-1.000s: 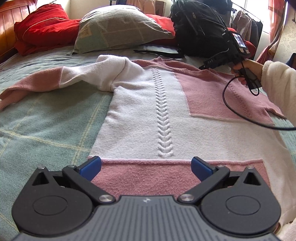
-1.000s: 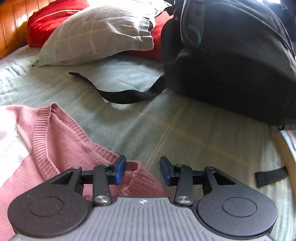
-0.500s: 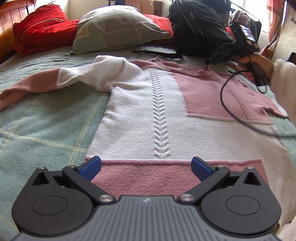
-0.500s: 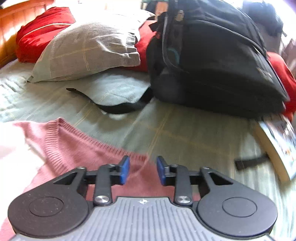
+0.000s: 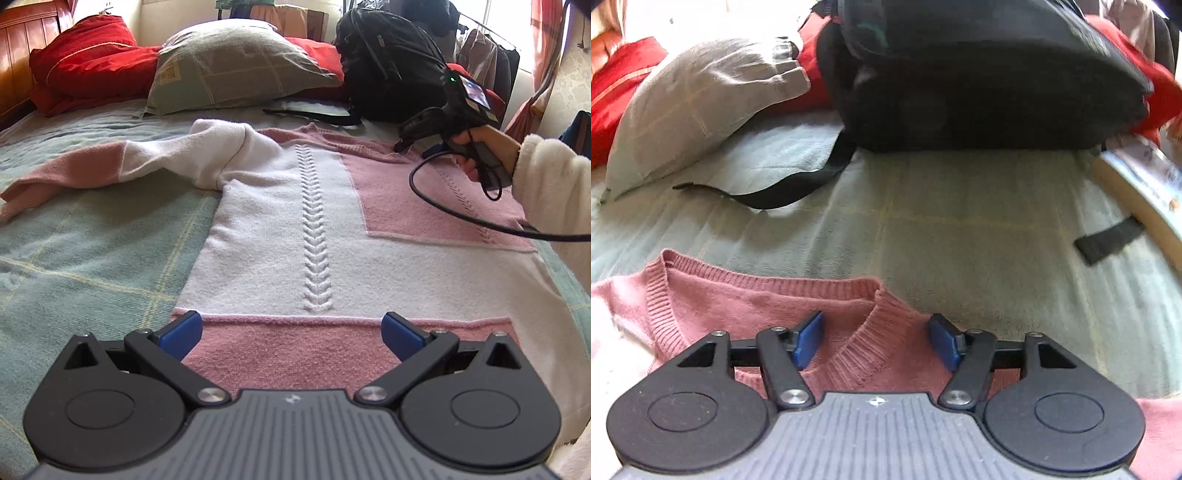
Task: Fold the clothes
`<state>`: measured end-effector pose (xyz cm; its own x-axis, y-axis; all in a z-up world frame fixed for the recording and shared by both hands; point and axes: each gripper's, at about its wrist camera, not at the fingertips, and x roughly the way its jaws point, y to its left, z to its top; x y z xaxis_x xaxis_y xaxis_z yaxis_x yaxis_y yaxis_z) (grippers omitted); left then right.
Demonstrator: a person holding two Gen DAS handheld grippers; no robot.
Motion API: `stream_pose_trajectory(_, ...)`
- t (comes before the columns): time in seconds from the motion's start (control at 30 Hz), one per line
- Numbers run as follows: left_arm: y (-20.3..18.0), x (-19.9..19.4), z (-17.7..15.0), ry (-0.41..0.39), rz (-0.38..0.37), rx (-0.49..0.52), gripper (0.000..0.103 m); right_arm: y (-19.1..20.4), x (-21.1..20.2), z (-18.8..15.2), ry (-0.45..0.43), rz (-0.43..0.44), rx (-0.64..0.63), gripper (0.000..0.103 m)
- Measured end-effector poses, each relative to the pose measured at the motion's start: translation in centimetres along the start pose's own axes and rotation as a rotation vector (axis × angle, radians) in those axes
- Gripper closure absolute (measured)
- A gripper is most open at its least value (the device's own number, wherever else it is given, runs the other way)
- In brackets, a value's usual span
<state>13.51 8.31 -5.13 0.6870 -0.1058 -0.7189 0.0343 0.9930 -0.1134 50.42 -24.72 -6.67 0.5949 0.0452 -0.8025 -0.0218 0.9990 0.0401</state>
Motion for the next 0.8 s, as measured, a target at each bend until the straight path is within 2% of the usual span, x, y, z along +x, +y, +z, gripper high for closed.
stream_pose_trajectory(0.07, 0.3, -0.2, 0.0, -0.004, 0.007, -0.004, 0.001, 1.0, -1.5, -0.4, 0.007, 0.036, -0.007, 0.031)
stream_pose_trajectory(0.1, 0.4, -0.2, 0.0, -0.006, 0.01, -0.006, 0.001, 1.6, -2.2, -0.7, 0.01, 0.056, -0.012, 0.024)
stream_pose_trajectory(0.17, 0.6, -0.4, 0.0, -0.01, 0.017, -0.01, 0.001, 3.5, -3.4, -1.4, 0.024, 0.112, -0.036, 0.018)
stream_pose_trajectory(0.3, 1.1, -0.7, -0.1, -0.018, 0.03, -0.018, 0.001, 8.0, -4.3, -2.5, 0.062, 0.21, -0.081, 0.016)
stream_pose_trajectory(0.37, 1.4, -0.8, -0.2, -0.021, 0.036, -0.023, 0.001, 10.2, -3.2, -2.6, 0.098, 0.199, -0.08, 0.016)
stream_pose_trajectory(0.43, 1.7, -0.8, -0.3, -0.021, 0.04, -0.031, 0.001, 11.9, -1.6, -2.7, 0.104, 0.14, -0.089, 0.016)
stream_pose_trajectory(0.47, 1.9, -0.9, -0.4, -0.022, 0.041, -0.035, 0.001, 12.6, -0.6, -2.7, 0.103, 0.104, -0.097, 0.012)
stream_pose_trajectory(0.5, 2.0, -0.9, -0.5, -0.022, 0.042, -0.036, 0.001, 13.2, 0.2, -2.3, 0.093, 0.074, -0.109, 0.003)
stream_pose_trajectory(0.6, 2.4, -1.2, -0.7, -0.025, 0.047, -0.04, 0.001, 14.0, 2.7, -0.7, 0.057, 0.017, -0.106, 0.0)
stream_pose_trajectory(0.73, 2.9, -1.5, -0.8, -0.03, 0.053, -0.048, 0.001, 13.8, 4.7, 1.8, 0.03, 0.022, -0.081, 0.0)
stream_pose_trajectory(0.8, 2.9, -1.4, -0.8, -0.03, 0.05, -0.047, 0.001, 14.0, 4.4, 2.6, -0.005, 0.048, -0.129, 0.0)
